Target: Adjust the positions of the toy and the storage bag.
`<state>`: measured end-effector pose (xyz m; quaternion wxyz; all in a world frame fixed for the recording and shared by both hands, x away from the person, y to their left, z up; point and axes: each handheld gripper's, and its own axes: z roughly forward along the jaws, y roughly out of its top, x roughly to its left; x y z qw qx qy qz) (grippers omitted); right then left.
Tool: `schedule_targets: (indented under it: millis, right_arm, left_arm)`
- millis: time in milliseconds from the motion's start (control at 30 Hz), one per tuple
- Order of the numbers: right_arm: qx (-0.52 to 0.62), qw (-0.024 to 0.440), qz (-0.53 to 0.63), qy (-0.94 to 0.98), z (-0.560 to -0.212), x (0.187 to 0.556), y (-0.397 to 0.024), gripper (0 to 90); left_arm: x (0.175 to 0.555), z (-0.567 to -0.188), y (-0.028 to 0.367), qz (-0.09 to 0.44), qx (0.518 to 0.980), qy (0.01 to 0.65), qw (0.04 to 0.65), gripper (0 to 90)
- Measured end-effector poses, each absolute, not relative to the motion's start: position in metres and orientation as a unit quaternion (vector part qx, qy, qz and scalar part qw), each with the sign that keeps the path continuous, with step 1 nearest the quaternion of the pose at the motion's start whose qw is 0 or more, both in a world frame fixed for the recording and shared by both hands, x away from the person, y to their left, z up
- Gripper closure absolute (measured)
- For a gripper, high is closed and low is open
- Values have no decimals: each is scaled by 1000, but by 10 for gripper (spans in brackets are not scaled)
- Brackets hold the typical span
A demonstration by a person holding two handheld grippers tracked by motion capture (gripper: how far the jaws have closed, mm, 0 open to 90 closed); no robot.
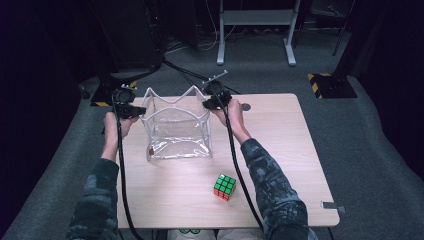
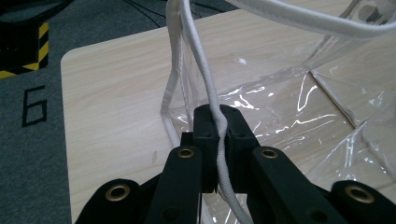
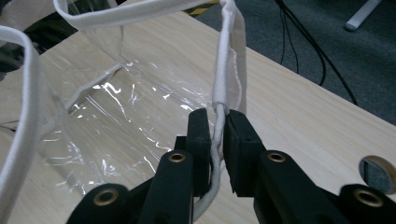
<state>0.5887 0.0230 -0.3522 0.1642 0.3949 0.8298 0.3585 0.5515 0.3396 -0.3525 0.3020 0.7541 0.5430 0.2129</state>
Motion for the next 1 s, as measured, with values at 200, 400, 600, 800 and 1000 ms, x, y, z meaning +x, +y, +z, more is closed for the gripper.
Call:
schedule_targets:
  millis: [200,400,600,800,1000]
  right_arm:
    - [407,181,363,819,-347,586,2,844]
    - [416,196,370,807,-339,579,-23,857]
    - [421,207,368,803,-338,573,-44,860]
    - [431,211,368,796,-335,571,-60,862]
    - [437,218,365,793,-332,568,-74,862]
  left_arm:
    - [549,-352,330,219,761,530,304,869]
    - [548,-349,317,225,764,517,313,870]
    - [547,-349,301,223,770,506,319,871]
    - [548,-345,285,223,778,492,322,871]
    - [549,-342,272,225,783,483,322,871]
